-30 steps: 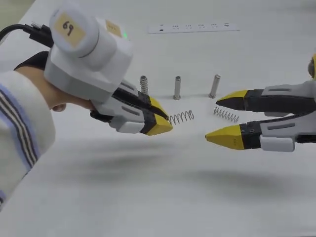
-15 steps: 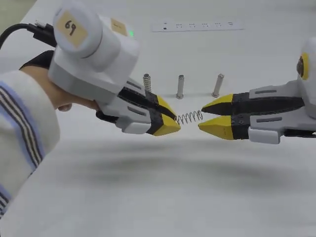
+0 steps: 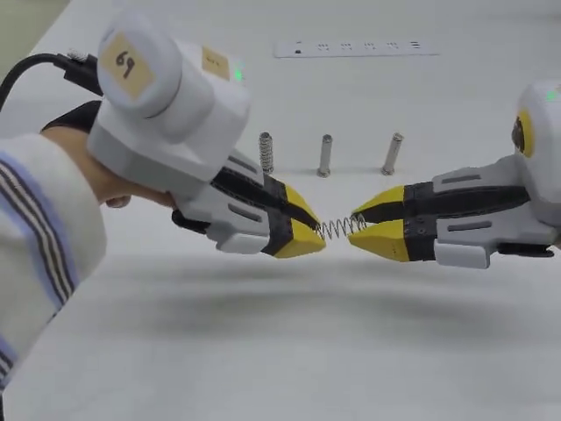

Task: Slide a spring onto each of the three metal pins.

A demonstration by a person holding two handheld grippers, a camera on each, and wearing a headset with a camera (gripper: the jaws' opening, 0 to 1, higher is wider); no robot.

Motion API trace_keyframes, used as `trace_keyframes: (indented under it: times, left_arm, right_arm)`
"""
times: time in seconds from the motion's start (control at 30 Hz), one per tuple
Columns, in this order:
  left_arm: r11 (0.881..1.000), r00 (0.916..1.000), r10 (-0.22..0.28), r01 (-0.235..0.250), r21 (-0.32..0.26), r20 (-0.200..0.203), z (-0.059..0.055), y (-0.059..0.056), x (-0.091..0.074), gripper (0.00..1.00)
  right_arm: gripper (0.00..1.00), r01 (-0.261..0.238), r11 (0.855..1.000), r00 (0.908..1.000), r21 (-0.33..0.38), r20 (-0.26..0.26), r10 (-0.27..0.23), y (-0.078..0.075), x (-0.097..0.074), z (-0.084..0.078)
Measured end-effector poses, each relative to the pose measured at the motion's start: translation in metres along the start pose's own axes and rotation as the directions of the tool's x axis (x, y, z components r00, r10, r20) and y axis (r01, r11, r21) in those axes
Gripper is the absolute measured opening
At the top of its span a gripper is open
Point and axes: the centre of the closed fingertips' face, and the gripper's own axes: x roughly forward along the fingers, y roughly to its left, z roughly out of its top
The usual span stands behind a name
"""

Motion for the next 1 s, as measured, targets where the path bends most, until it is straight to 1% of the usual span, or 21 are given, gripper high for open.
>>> trace_keyframes:
  times: [0.1, 0.23, 0.33, 0.57, 0.63, 0.7, 0.83, 1.0]
  left_arm:
    - [1.000, 1.0000, -0.003, 0.003, 0.001, -0.003, -0.001, 0.000, -0.001, 0.02]
    - [1.000, 1.0000, -0.003, 0.003, 0.001, -0.005, -0.002, 0.000, 0.000, 0.02]
    - [1.000, 1.0000, -0.003, 0.003, -0.003, -0.006, -0.003, 0.000, 0.000, 0.02]
    - [1.000, 0.9998, -0.014, 0.014, -0.008, -0.014, -0.008, -0.003, 0.001, 0.02]
    - [1.000, 0.9997, -0.015, 0.015, -0.008, -0.017, -0.010, -0.004, 0.002, 0.02]
    - [1.000, 0.9997, -0.014, 0.014, -0.005, -0.019, -0.012, -0.004, 0.003, 0.02]
    - [1.000, 0.9998, -0.006, 0.006, 0.001, -0.018, -0.014, -0.004, 0.004, 0.02]
    - [1.000, 1.0000, 0.006, -0.006, -0.001, -0.006, -0.015, -0.004, 0.006, 0.02]
  right_arm:
    - [0.10, -0.002, 1.000, 1.0000, -0.007, -0.004, 0.002, 0.001, 0.002, 0.001]
    - [0.10, -0.011, 1.000, 0.9997, -0.026, -0.020, 0.010, 0.003, 0.003, 0.000]
    - [0.10, -0.022, 0.999, 0.9995, -0.023, -0.024, 0.022, 0.004, 0.004, 0.000]
    - [0.09, -0.059, 0.998, 0.9978, 0.001, -0.031, 0.059, 0.011, 0.005, 0.001]
    - [0.08, -0.068, 0.997, 0.9973, 0.021, -0.025, 0.069, 0.012, 0.006, 0.002]
    - [0.08, -0.069, 0.997, 0.9970, 0.036, -0.030, 0.070, 0.013, 0.006, 0.002]
    - [0.08, -0.068, 0.997, 0.9968, 0.040, -0.040, 0.069, 0.013, 0.008, 0.002]
    - [0.08, -0.053, 0.997, 0.9954, 0.053, -0.077, 0.057, 0.013, 0.008, 0.000]
